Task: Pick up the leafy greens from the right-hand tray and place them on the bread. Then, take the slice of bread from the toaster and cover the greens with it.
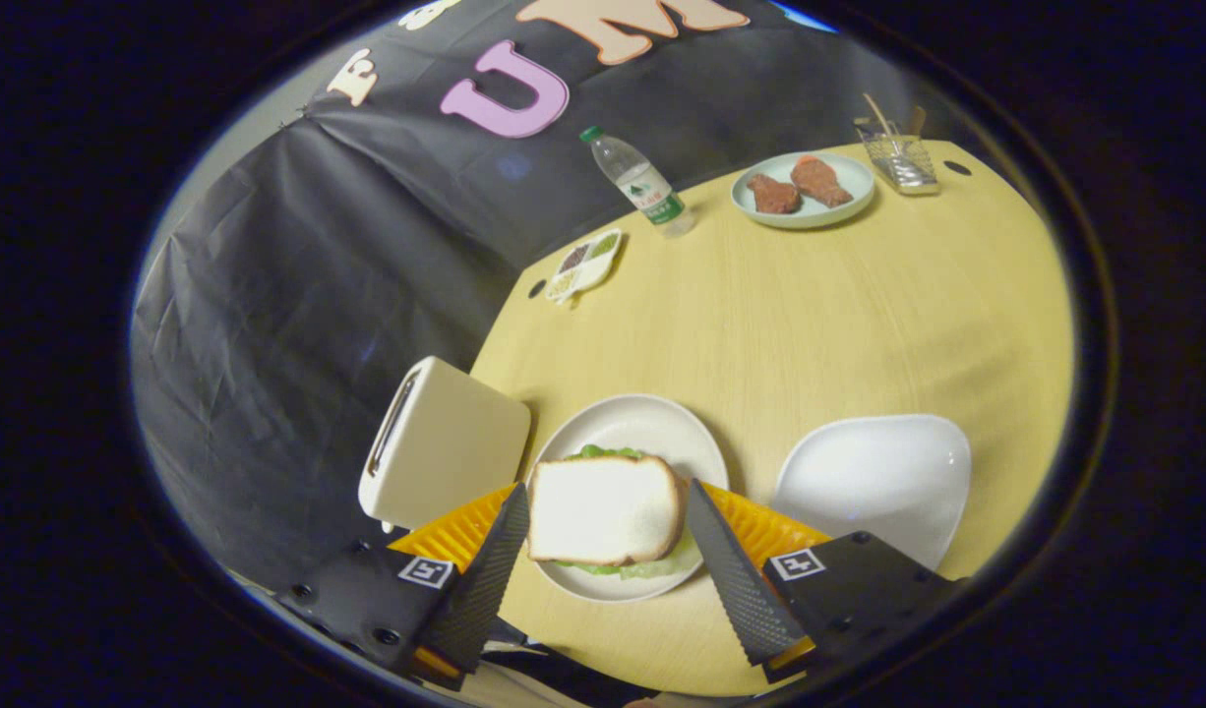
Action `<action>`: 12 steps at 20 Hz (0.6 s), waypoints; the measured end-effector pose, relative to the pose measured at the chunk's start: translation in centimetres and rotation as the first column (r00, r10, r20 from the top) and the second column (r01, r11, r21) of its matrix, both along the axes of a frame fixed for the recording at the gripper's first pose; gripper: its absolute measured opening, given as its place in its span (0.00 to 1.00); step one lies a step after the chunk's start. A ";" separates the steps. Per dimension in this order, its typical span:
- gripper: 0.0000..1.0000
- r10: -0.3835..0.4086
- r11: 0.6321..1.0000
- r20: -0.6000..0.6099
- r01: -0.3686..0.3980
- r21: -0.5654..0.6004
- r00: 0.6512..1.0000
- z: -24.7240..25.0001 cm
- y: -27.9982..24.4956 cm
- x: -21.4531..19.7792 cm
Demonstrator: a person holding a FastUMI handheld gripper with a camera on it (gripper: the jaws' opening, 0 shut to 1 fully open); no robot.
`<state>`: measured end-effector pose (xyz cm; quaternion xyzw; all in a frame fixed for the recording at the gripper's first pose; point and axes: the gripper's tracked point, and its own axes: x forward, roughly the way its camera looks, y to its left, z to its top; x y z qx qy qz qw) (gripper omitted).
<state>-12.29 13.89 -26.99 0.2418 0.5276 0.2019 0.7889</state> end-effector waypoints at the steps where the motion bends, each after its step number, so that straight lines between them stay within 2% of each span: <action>1: 1.00 -0.005 1.000 0.038 0.005 -0.001 0.999 1.0 -0.4 0.6; 3: 1.00 -0.014 1.000 0.138 0.016 -0.019 0.990 3.3 -1.3 2.3; 6: 1.00 -0.022 0.995 0.301 0.049 -0.084 0.954 6.8 -3.4 4.6; 12: 1.00 -0.073 0.961 0.555 0.209 -0.184 0.828 14.8 -9.1 8.7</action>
